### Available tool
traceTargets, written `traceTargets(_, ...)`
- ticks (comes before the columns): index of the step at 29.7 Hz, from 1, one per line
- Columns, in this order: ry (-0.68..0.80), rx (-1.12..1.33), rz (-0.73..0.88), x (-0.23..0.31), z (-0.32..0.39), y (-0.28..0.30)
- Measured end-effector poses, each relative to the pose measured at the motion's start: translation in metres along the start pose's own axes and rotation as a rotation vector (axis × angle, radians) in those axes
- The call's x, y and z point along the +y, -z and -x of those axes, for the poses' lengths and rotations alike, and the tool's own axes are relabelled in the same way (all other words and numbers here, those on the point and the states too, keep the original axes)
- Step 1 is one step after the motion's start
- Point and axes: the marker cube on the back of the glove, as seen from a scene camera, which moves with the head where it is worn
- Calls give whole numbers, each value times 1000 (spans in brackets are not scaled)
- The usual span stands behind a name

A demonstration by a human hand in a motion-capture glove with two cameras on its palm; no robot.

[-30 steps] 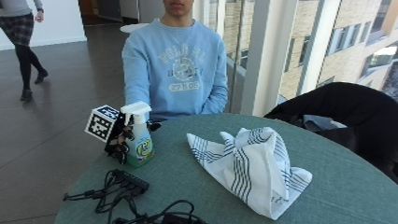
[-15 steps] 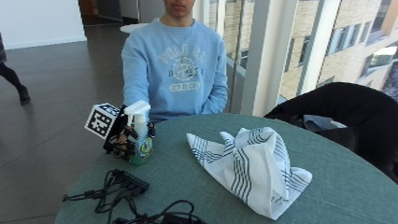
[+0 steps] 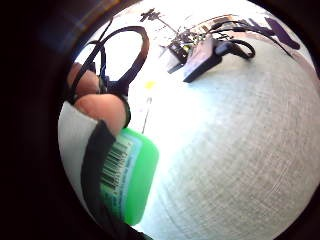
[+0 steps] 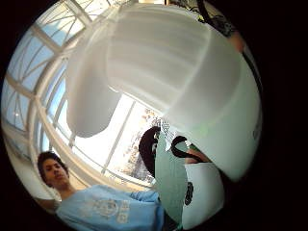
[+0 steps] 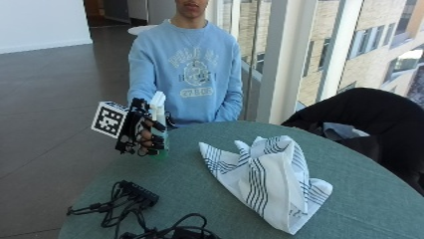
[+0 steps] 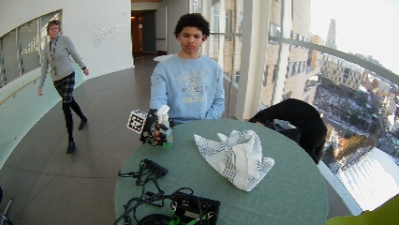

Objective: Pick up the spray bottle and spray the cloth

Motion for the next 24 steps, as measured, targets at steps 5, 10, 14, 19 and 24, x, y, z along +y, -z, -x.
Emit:
traceTargets(5, 129, -56, 189, -14, 18, -14)
traceTargets(10, 174, -45, 279, -36, 38, -38)
traceTargets(14, 87, 22, 530, -43, 57, -48)
traceTargets(19, 79, 118, 673, -65, 77, -70)
traceTargets(24, 75, 122, 727, -74, 87, -92)
